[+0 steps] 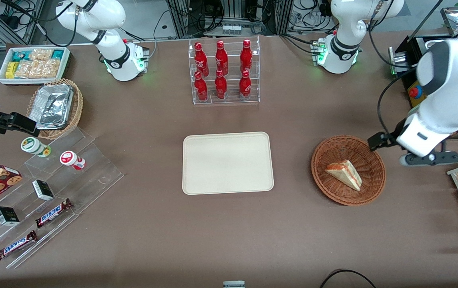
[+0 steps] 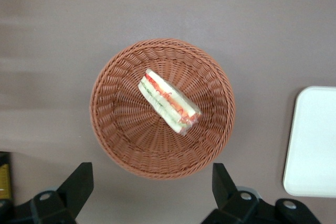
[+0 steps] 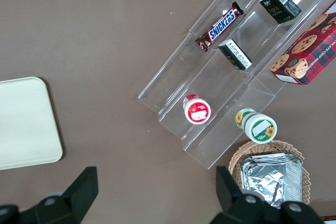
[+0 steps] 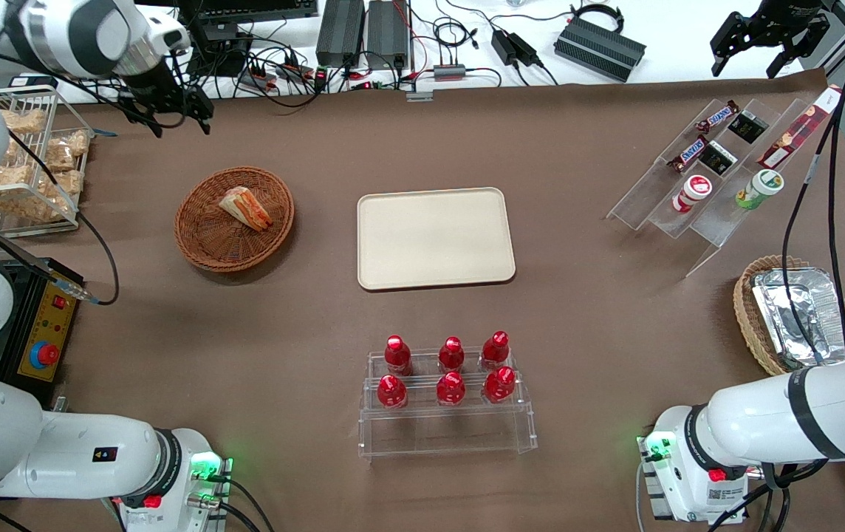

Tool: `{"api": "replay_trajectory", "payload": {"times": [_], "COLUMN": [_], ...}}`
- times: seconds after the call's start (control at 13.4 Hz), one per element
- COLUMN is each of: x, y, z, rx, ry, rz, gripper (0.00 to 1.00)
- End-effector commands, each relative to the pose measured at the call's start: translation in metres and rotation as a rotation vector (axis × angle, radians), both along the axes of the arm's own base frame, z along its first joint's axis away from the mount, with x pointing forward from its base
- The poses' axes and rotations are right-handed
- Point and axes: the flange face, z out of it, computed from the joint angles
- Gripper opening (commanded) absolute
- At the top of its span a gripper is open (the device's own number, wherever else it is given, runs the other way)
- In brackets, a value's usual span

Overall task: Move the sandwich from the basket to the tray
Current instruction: 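Move the left gripper over the sandwich in the wicker basket, then lower the left gripper and close it on the wrapped sandwich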

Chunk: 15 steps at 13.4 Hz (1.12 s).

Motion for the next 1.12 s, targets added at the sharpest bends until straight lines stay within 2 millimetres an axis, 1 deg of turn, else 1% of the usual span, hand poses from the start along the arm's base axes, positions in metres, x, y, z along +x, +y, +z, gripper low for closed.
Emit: {"api": "replay_trajectory", "payload": {"times": [0.0, 0.07, 0.22, 0.37, 0.6, 0.67, 0.74, 1.04], "x": [-0.01, -0.014, -0.012, -0.017, -0.022, -0.023, -0.022, -0.028], "y": [-0.003, -0.002, -0.004, -0.012, -0.016, -0.026, -0.031, -0.031], "z": [-0.035, -0.054, -0.076, -0.095, -0.123, -0.132, -0.141, -0.167], "rx": [-0.005, -0.009, -0.021, -0.028, -0.045, -0.046, -0.045, -0.043], "ry": [-0.051, -0.064, -0.081, -0.088, -0.108, -0.101, -0.096, -0.087], "rz": [0.13, 0.187, 0.33, 0.428, 0.593, 0.618, 0.629, 0.643], "gripper": [1.0, 1.0, 1.0, 1.0, 1.0, 1.0, 1.0, 1.0]}}
